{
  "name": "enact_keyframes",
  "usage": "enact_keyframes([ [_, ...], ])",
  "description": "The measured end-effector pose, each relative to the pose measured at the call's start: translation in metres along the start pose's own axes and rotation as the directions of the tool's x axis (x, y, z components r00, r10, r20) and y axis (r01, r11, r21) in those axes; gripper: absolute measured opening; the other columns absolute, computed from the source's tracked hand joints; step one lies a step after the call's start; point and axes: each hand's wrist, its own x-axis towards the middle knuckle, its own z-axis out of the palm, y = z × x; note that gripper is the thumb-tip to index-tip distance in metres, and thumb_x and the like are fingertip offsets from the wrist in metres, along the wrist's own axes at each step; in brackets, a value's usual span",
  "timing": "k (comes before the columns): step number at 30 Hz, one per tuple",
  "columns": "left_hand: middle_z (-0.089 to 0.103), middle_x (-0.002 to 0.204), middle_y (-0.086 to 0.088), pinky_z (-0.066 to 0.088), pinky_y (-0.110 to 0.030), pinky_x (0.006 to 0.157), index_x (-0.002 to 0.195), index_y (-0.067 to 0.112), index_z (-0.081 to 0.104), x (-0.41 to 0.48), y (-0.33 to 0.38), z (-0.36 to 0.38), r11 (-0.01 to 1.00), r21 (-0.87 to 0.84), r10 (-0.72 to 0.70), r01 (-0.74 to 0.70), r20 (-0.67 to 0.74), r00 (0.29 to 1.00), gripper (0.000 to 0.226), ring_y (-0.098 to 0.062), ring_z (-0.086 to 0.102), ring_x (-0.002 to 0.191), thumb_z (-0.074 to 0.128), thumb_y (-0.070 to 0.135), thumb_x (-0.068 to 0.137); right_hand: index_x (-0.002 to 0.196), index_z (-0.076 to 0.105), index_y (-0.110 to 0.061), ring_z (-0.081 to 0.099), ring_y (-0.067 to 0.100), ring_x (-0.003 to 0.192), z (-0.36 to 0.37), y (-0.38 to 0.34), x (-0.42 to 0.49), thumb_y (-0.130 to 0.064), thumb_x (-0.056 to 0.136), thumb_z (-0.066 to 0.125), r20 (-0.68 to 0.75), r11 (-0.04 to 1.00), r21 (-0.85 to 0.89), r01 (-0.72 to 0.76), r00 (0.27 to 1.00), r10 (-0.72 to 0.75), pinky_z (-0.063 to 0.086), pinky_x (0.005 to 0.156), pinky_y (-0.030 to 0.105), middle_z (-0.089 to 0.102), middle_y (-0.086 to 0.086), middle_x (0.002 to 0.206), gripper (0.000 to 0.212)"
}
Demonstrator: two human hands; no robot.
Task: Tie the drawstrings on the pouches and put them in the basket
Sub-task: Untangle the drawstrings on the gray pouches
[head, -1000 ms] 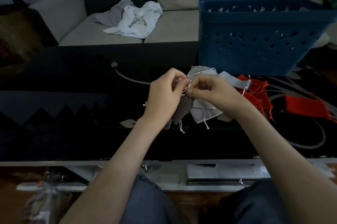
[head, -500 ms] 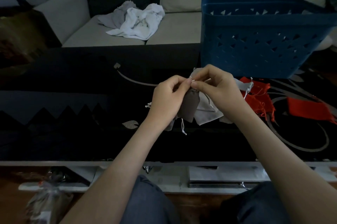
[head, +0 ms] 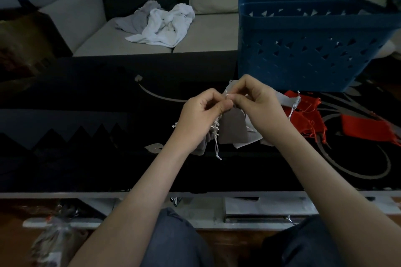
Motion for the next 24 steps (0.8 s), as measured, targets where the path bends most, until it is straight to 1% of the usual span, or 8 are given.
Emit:
enact_keyframes([
  [3, 0.066, 0.075, 0.008, 0.05, -0.021, 0.074, 0.082, 0.016, 0.067, 0.001, -0.002, -0.001, 0.998, -0.064, -0.024, 0.024, -0.008, 1.0, 0.012, -0.007, 0.062, 0.079, 0.061, 0.012, 0.091, 0.098, 0.057, -0.003, 0.051, 0.008, 0.076, 0.002, 0.001, -0.002, -0.009, 0.098, 0.046, 0.063, 0.998, 0.007, -0.067, 0.996, 0.067, 0.044, 0.068, 0.022, 0.056, 0.006, 0.085, 0.013],
  [6, 0.067, 0.08, 0.008, 0.049, -0.022, 0.076, 0.087, 0.015, 0.069, 0.002, -0.007, -0.003, 0.996, -0.086, -0.027, 0.024, -0.033, 0.999, 0.013, -0.007, 0.062, 0.083, 0.058, 0.011, 0.093, 0.102, 0.059, -0.004, 0.052, 0.002, 0.069, 0.001, 0.003, -0.003, -0.014, 0.099, 0.044, 0.145, 0.983, -0.076, -0.165, 0.974, 0.175, 0.042, 0.062, 0.014, 0.056, 0.003, 0.08, 0.019],
  [9, 0.069, 0.086, 0.001, 0.051, -0.032, 0.082, 0.088, 0.013, 0.07, 0.003, -0.009, 0.0, 0.974, -0.216, -0.077, 0.065, -0.049, 0.996, 0.014, -0.015, 0.063, 0.087, 0.057, 0.01, 0.093, 0.099, 0.061, -0.003, 0.048, -0.003, 0.057, -0.001, 0.006, -0.001, -0.012, 0.097, 0.049, 0.174, 0.972, -0.17, -0.162, 0.966, 0.191, 0.039, 0.061, 0.012, 0.052, -0.001, 0.066, 0.016],
  [13, 0.07, 0.085, 0.001, 0.05, -0.026, 0.079, 0.086, 0.014, 0.071, 0.004, -0.009, 0.006, 0.906, -0.415, -0.112, 0.082, -0.048, 0.993, 0.018, -0.013, 0.064, 0.085, 0.055, 0.009, 0.092, 0.085, 0.057, -0.006, 0.046, -0.004, 0.053, -0.002, 0.005, 0.003, -0.011, 0.094, 0.054, 0.107, 0.963, -0.225, -0.148, 0.979, 0.175, 0.037, 0.058, 0.009, 0.049, -0.004, 0.061, 0.011],
  [15, 0.068, 0.078, 0.002, 0.049, -0.02, 0.07, 0.087, 0.01, 0.068, 0.003, -0.009, 0.007, 0.883, -0.461, -0.119, 0.09, -0.034, 0.992, 0.017, -0.008, 0.063, 0.075, 0.052, 0.01, 0.094, 0.073, 0.052, -0.014, 0.046, -0.005, 0.052, -0.001, 0.004, 0.003, -0.011, 0.093, 0.055, 0.095, 0.956, -0.261, -0.134, 0.982, 0.163, 0.037, 0.057, 0.009, 0.049, -0.005, 0.059, 0.02],
  [18, 0.064, 0.064, 0.008, 0.043, -0.012, 0.055, 0.088, 0.007, 0.064, 0.002, -0.008, 0.008, 0.891, -0.442, -0.134, 0.102, -0.041, 0.99, 0.017, 0.001, 0.054, 0.055, 0.049, 0.007, 0.096, 0.069, 0.049, -0.014, 0.048, -0.005, 0.053, -0.001, 0.003, 0.001, -0.014, 0.092, 0.057, 0.109, 0.945, -0.297, -0.139, 0.978, 0.178, 0.037, 0.058, 0.009, 0.051, -0.004, 0.058, 0.024],
  [21, 0.069, 0.069, 0.004, 0.049, -0.014, 0.061, 0.088, 0.005, 0.065, 0.001, -0.008, 0.008, 0.883, -0.456, -0.151, 0.112, -0.049, 0.987, 0.018, -0.003, 0.063, 0.064, 0.049, 0.003, 0.095, 0.076, 0.056, -0.003, 0.047, -0.001, 0.053, -0.001, 0.003, -0.001, -0.02, 0.092, 0.058, 0.146, 0.933, -0.323, -0.155, 0.966, 0.211, 0.036, 0.059, 0.012, 0.053, -0.002, 0.057, 0.024],
  [24, 0.069, 0.07, 0.007, 0.048, -0.016, 0.067, 0.09, 0.01, 0.069, 0.001, -0.011, 0.005, 0.93, -0.351, -0.141, 0.106, -0.075, 0.987, 0.018, -0.002, 0.062, 0.07, 0.053, 0.004, 0.093, 0.067, 0.056, -0.011, 0.045, 0.004, 0.056, -0.007, 0.007, -0.001, -0.026, 0.095, 0.054, 0.16, 0.921, -0.316, -0.227, 0.944, 0.288, 0.036, 0.06, 0.017, 0.052, 0.002, 0.058, 0.032],
])
